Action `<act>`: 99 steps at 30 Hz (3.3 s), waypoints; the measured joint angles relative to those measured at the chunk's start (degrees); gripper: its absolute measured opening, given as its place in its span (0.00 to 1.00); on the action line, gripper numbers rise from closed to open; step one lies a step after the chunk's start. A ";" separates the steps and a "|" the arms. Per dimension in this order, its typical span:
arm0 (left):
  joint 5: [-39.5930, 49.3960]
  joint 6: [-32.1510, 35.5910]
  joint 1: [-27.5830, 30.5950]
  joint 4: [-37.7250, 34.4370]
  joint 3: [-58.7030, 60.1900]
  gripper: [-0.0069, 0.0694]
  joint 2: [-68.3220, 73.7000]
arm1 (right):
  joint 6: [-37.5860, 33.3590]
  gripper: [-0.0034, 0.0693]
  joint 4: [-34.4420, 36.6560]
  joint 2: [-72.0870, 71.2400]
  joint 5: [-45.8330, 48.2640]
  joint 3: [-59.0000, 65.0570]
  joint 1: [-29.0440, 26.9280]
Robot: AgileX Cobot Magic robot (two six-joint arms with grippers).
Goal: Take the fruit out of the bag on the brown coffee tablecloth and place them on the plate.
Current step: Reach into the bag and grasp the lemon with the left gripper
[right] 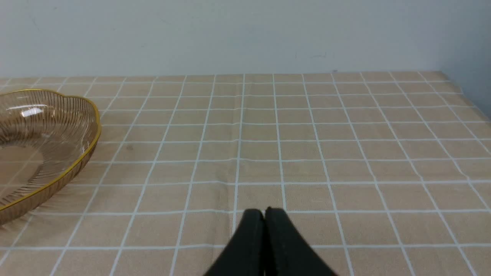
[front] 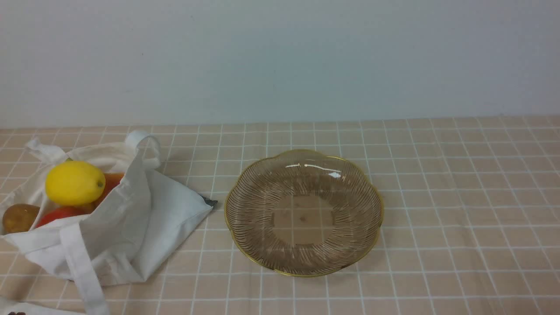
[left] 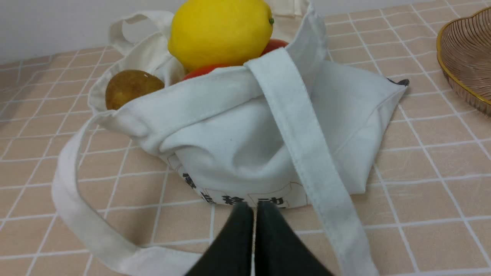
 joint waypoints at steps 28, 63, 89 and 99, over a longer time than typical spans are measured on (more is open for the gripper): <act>0.00 0.00 0.00 0.00 0.00 0.08 0.00 | 0.00 0.03 0.00 0.00 0.00 0.00 0.00; 14.53 -9.72 0.00 -15.43 -41.87 0.08 32.51 | 0.00 0.03 0.00 0.00 0.00 0.00 0.00; 31.08 0.44 5.12 -7.24 -71.95 0.43 84.88 | 0.00 0.03 0.00 0.00 0.00 0.00 0.00; 24.43 1.62 5.12 -4.85 -72.09 0.98 92.89 | 0.00 0.03 0.00 0.00 0.00 0.00 0.00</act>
